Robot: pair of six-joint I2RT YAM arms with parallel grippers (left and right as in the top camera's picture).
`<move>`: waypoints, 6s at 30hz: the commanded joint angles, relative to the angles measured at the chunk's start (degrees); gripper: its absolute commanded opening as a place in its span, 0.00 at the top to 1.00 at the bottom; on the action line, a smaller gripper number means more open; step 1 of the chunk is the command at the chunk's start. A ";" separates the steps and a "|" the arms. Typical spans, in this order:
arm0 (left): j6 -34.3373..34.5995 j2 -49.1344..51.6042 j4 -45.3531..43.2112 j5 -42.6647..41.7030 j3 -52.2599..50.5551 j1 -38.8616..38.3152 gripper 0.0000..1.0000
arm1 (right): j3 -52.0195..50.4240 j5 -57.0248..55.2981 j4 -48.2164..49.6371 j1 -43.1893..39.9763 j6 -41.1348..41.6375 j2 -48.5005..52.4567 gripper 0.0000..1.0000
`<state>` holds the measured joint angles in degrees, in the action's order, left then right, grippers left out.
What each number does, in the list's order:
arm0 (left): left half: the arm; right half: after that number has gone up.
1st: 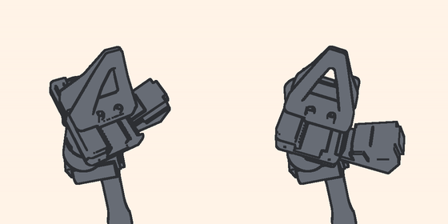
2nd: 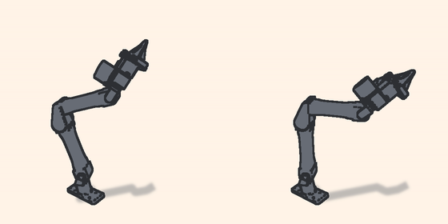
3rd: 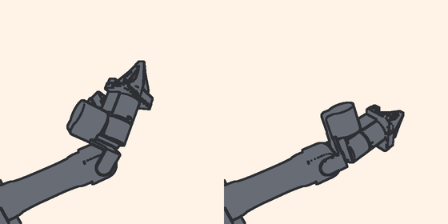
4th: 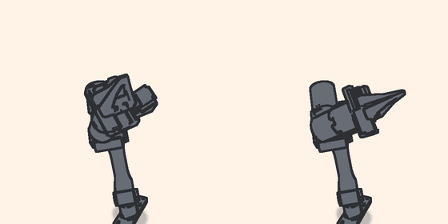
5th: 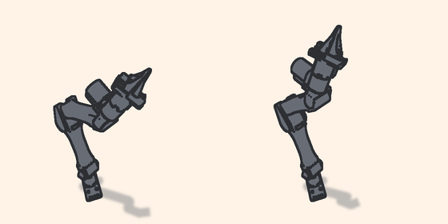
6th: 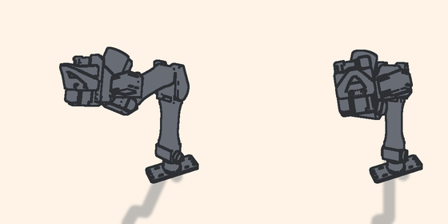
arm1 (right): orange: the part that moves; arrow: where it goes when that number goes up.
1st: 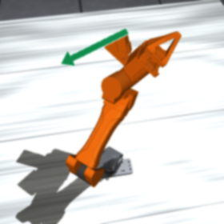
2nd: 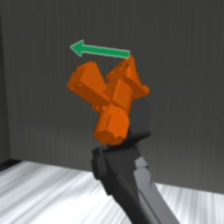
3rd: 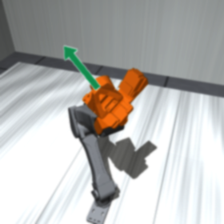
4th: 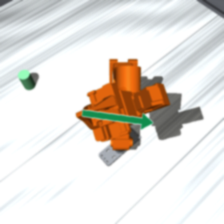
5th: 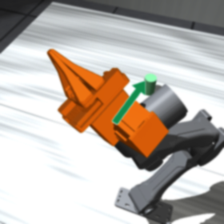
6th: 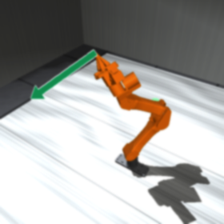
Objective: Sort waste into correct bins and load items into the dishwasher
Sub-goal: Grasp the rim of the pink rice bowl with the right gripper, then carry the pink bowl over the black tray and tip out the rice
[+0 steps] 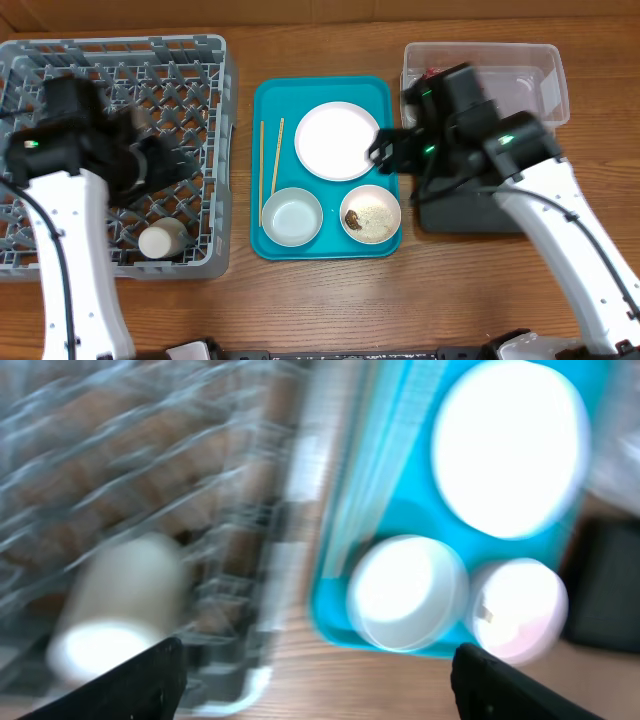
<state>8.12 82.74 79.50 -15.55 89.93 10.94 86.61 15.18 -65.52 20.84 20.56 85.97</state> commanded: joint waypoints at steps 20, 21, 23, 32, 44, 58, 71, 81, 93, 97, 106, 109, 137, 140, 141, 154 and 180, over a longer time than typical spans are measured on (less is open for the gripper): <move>4.09 -4.66 -5.60 6.58 1.16 -23.28 0.00 | -16.04 -1.36 6.91 12.83 -6.45 5.27 0.45; 4.13 -4.81 -5.35 6.56 1.16 -23.28 0.00 | -16.04 -3.04 7.93 13.81 -4.24 5.70 0.45; 4.11 -4.87 -4.76 6.58 1.16 -23.28 0.00 | -16.04 -6.14 9.88 15.39 -0.96 7.39 0.46; 4.09 -4.85 -4.28 6.60 1.16 -23.28 0.00 | -13.99 -3.54 17.44 16.17 5.03 16.68 0.57; 3.65 -4.85 -3.43 6.73 1.16 -23.28 0.00 | -13.31 -5.22 23.43 16.17 10.12 16.83 0.65; 3.65 -4.85 -2.84 6.73 1.16 -23.28 0.00 | -13.38 -9.57 24.59 16.17 17.22 20.11 0.67; 3.63 -4.85 -2.56 6.78 1.16 -23.28 0.00 | -13.38 -11.67 25.38 15.82 17.62 22.49 0.87; 3.45 -4.85 -2.56 6.80 1.16 -23.28 0.00 | -13.35 -11.72 22.23 12.24 17.20 22.49 0.96; 3.45 -4.85 -2.56 6.80 1.16 -23.28 0.00 | -13.51 -11.69 20.65 12.28 19.19 22.49 0.80; 3.43 -4.85 -2.43 6.82 1.16 -23.28 0.00 | -13.66 -11.69 20.70 13.66 20.04 22.51 0.79; 3.43 -4.85 -1.70 6.82 1.16 -23.28 0.00 | -13.68 -12.09 21.70 15.96 23.21 26.21 0.83; 3.43 -4.85 -1.11 6.84 1.16 -23.28 0.00 | -13.64 -12.04 21.70 15.85 23.21 26.32 0.96; 2.14 -4.85 -1.79 7.21 1.16 -23.28 0.00 | 2.67 -12.57 2.99 15.61 16.46 22.16 0.96; 2.14 -4.85 -1.77 7.21 1.16 -23.28 0.00 | 5.64 -12.04 0.55 14.38 15.02 20.85 0.96; 2.16 -4.85 -1.77 7.21 1.16 -23.28 0.00 | 6.47 -11.10 0.02 13.66 13.92 20.13 0.96; 2.16 -4.85 -1.75 7.19 1.16 -23.28 0.00 | 7.10 13.94 -3.50 -8.83 -2.67 14.03 0.96; 2.16 -4.85 -1.70 7.19 1.16 -23.28 0.00 | -14.21 64.26 4.74 -39.85 -22.34 14.32 0.96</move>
<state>11.60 78.83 77.95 -8.84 90.37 -12.62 72.55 70.11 -61.01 -17.43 1.28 101.30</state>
